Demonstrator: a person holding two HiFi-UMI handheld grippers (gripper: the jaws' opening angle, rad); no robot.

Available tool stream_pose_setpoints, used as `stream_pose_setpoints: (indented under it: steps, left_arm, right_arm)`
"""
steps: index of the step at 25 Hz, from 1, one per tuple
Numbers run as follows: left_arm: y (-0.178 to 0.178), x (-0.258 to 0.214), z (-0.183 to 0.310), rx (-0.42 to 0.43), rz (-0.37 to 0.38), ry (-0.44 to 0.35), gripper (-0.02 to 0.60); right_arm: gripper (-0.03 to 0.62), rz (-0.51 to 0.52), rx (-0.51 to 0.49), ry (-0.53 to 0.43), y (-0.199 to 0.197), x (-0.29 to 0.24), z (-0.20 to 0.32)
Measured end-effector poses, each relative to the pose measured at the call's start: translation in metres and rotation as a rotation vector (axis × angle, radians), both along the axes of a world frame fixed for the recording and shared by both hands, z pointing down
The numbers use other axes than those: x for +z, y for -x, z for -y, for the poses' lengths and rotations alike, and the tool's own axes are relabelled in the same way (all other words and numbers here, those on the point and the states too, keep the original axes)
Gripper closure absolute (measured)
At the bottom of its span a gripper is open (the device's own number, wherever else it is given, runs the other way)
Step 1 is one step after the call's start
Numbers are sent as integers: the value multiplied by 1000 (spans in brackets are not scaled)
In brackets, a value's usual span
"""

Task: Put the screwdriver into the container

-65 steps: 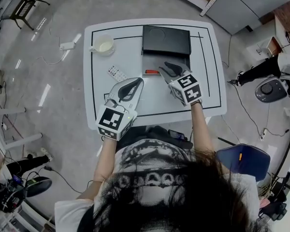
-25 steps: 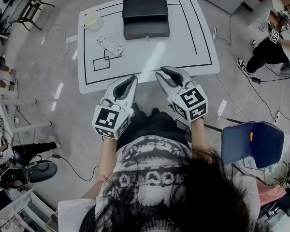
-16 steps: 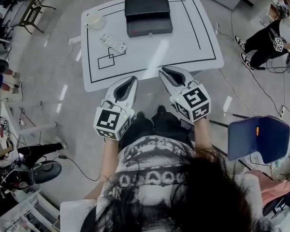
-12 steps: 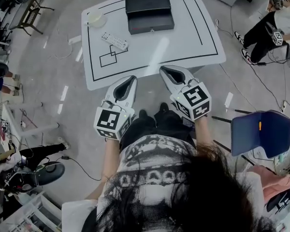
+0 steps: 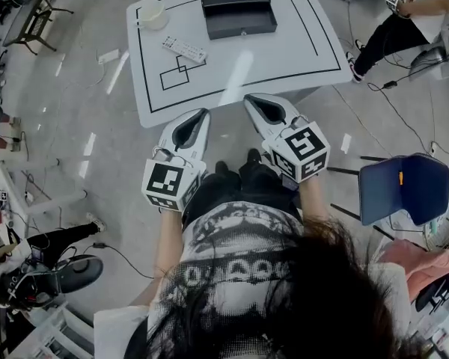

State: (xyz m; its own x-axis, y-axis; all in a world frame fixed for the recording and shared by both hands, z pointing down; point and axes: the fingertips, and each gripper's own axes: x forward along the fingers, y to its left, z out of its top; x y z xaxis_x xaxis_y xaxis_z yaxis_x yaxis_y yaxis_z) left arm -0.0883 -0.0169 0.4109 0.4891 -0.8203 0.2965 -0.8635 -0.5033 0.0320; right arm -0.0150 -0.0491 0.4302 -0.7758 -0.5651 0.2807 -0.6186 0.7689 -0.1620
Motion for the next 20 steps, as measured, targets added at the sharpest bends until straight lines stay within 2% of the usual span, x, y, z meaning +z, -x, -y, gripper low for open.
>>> stream_pose_setpoints:
  steps: [10, 20]
  left_arm:
    - [36, -3, -12, 21, -21, -36, 581]
    - [46, -1, -23, 42, -32, -43, 581]
  right_arm:
    - [603, -17, 33, -25, 34, -3, -9]
    - [603, -39, 44, -29, 45, -2, -22]
